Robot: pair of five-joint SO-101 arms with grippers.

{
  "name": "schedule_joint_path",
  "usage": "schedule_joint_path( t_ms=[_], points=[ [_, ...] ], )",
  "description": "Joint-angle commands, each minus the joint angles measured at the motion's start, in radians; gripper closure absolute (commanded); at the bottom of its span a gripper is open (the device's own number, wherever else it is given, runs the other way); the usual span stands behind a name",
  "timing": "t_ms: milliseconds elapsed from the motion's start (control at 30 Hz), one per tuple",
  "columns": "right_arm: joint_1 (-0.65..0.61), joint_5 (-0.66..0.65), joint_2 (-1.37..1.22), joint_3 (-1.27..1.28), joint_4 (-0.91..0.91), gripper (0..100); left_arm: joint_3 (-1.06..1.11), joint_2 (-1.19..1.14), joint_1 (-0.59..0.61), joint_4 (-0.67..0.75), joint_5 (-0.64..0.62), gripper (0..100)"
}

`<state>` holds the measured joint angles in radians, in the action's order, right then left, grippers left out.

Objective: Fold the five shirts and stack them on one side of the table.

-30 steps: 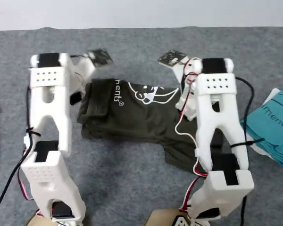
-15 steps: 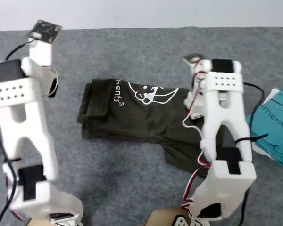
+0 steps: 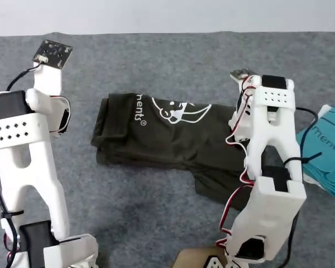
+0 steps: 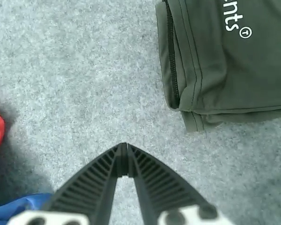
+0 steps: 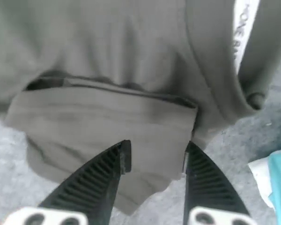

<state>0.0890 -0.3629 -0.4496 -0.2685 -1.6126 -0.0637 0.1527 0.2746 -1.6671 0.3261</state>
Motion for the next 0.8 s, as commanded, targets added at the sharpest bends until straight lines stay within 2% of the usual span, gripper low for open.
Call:
schedule_joint_path(
  t_ms=[0, 233, 500, 767],
  points=[
    [0.03, -0.014, -0.004, -0.071, 0.036, 80.4, -0.004, 0.043, 0.005, 0.02, -0.008, 100],
    [0.028, -0.078, -0.044, -0.071, 0.111, 81.1, -0.002, 0.041, 0.005, 0.02, -0.008, 100],
    [0.016, -0.117, -0.085, -0.071, 0.113, 93.5, -0.002, 0.04, -0.002, 0.02, -0.008, 100],
    [0.016, -0.117, 0.005, -0.071, 0.107, 93.6, 0.062, 0.048, -0.002, 0.021, -0.008, 100]
  ],
)
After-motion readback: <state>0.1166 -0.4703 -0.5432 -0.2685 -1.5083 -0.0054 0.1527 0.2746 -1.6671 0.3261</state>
